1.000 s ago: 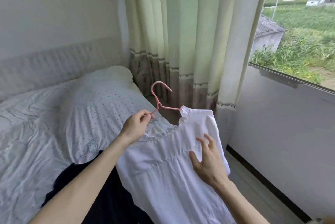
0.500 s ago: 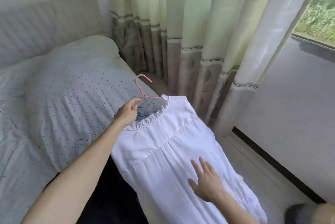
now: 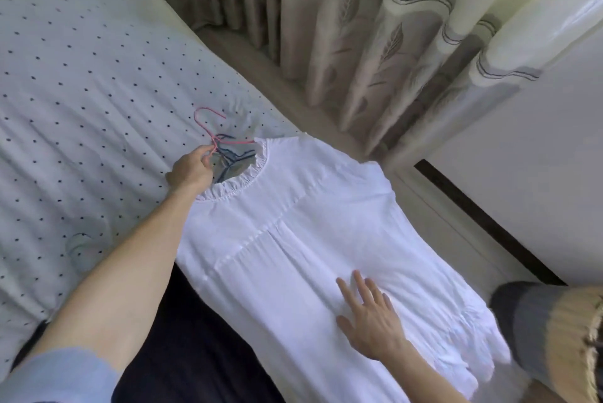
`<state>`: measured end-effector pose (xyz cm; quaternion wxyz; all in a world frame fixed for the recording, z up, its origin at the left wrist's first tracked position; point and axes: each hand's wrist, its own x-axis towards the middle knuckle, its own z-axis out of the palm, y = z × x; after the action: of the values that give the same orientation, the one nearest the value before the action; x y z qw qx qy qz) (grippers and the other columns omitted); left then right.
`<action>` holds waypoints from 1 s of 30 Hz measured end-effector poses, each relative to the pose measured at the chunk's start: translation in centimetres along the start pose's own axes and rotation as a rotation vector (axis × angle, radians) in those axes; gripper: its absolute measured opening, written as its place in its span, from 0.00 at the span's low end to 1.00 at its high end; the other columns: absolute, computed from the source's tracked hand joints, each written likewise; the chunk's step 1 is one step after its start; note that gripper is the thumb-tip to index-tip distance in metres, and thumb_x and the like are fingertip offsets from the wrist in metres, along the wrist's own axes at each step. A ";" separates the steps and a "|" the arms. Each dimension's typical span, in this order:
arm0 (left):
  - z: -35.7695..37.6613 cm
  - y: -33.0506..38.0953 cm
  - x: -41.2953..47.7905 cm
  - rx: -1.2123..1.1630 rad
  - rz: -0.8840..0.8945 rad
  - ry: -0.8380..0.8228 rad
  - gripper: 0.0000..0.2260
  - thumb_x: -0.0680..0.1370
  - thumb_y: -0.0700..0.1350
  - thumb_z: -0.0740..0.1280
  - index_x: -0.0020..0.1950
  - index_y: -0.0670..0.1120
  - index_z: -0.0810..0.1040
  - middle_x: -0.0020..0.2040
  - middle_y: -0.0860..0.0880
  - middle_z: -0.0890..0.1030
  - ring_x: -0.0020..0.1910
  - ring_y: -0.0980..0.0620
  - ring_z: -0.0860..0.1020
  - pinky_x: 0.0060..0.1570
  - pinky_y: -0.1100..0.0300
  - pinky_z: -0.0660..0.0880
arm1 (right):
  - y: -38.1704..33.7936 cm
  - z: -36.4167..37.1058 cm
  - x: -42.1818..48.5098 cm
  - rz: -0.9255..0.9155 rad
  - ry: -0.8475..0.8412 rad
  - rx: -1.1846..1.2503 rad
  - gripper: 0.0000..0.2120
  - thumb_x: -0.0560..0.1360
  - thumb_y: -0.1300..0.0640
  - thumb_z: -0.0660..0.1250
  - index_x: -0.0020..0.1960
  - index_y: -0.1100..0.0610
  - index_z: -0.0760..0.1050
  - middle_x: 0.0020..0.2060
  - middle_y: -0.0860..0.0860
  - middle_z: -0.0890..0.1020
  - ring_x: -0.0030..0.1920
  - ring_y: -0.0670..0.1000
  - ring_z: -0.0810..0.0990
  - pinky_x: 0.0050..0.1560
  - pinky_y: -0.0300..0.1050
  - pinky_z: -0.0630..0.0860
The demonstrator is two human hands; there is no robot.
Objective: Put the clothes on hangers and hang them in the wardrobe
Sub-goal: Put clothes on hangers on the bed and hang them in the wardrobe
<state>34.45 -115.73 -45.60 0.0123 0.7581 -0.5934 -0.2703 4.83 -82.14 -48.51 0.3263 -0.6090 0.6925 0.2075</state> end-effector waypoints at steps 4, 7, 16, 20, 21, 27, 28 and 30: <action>6.1 -0.7 -1.4 0.214 0.078 -0.020 0.25 0.82 0.53 0.59 0.79 0.53 0.62 0.73 0.40 0.67 0.71 0.38 0.66 0.66 0.42 0.65 | -1.3 2.7 2.1 0.009 0.032 -0.067 0.42 0.62 0.37 0.71 0.73 0.50 0.68 0.69 0.57 0.73 0.66 0.62 0.74 0.51 0.59 0.81; 11.4 -0.4 -7.7 0.213 0.387 0.033 0.28 0.78 0.56 0.60 0.78 0.51 0.65 0.76 0.40 0.65 0.73 0.38 0.68 0.68 0.36 0.63 | -1.8 3.7 2.4 0.033 -0.020 -0.035 0.40 0.68 0.38 0.64 0.77 0.49 0.59 0.75 0.58 0.66 0.73 0.64 0.64 0.59 0.63 0.76; 19.3 -2.7 -20.8 0.488 0.595 -0.337 0.29 0.80 0.65 0.51 0.80 0.62 0.51 0.82 0.53 0.43 0.81 0.49 0.48 0.75 0.37 0.47 | -1.1 0.3 1.7 -0.042 -0.049 -0.014 0.34 0.78 0.43 0.60 0.79 0.47 0.48 0.80 0.53 0.48 0.79 0.58 0.49 0.73 0.59 0.58; 16.7 -0.8 -20.4 0.679 0.525 -0.492 0.29 0.82 0.63 0.50 0.80 0.62 0.41 0.81 0.55 0.36 0.80 0.49 0.39 0.76 0.38 0.40 | -0.1 -1.2 -0.4 -0.023 -0.084 0.016 0.27 0.79 0.44 0.59 0.76 0.47 0.60 0.75 0.51 0.60 0.76 0.55 0.58 0.73 0.54 0.61; 15.7 -0.1 -20.4 0.688 0.497 -0.515 0.29 0.82 0.62 0.51 0.81 0.61 0.44 0.81 0.54 0.38 0.80 0.48 0.40 0.76 0.39 0.41 | 0.2 -1.6 -1.1 -0.013 -0.084 0.043 0.24 0.80 0.45 0.58 0.75 0.47 0.63 0.73 0.50 0.63 0.75 0.55 0.60 0.72 0.53 0.62; 10.2 3.5 -26.4 0.727 0.470 -0.516 0.27 0.83 0.57 0.52 0.82 0.56 0.50 0.82 0.49 0.40 0.81 0.47 0.42 0.76 0.40 0.44 | 5.3 -4.0 -10.5 0.101 0.064 0.286 0.22 0.82 0.47 0.56 0.76 0.45 0.65 0.76 0.50 0.66 0.77 0.53 0.60 0.72 0.50 0.64; 9.4 4.6 -28.1 0.741 0.498 -0.512 0.27 0.83 0.57 0.52 0.82 0.56 0.50 0.82 0.49 0.41 0.81 0.48 0.42 0.76 0.40 0.44 | 6.6 -4.3 -13.0 0.128 0.130 0.328 0.21 0.82 0.47 0.57 0.75 0.45 0.67 0.75 0.49 0.68 0.76 0.52 0.62 0.72 0.49 0.65; 8.6 6.2 -30.6 0.750 0.527 -0.530 0.27 0.83 0.56 0.53 0.82 0.56 0.51 0.82 0.49 0.44 0.81 0.48 0.43 0.76 0.41 0.44 | 8.9 -4.8 -16.9 0.149 0.233 0.371 0.20 0.82 0.47 0.57 0.73 0.45 0.69 0.72 0.48 0.71 0.74 0.50 0.65 0.72 0.46 0.64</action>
<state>20.69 -87.22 -38.79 -0.3426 0.4412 -0.8026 -0.2094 -4.02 -71.92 -34.26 0.3344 -0.5057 0.7947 0.0286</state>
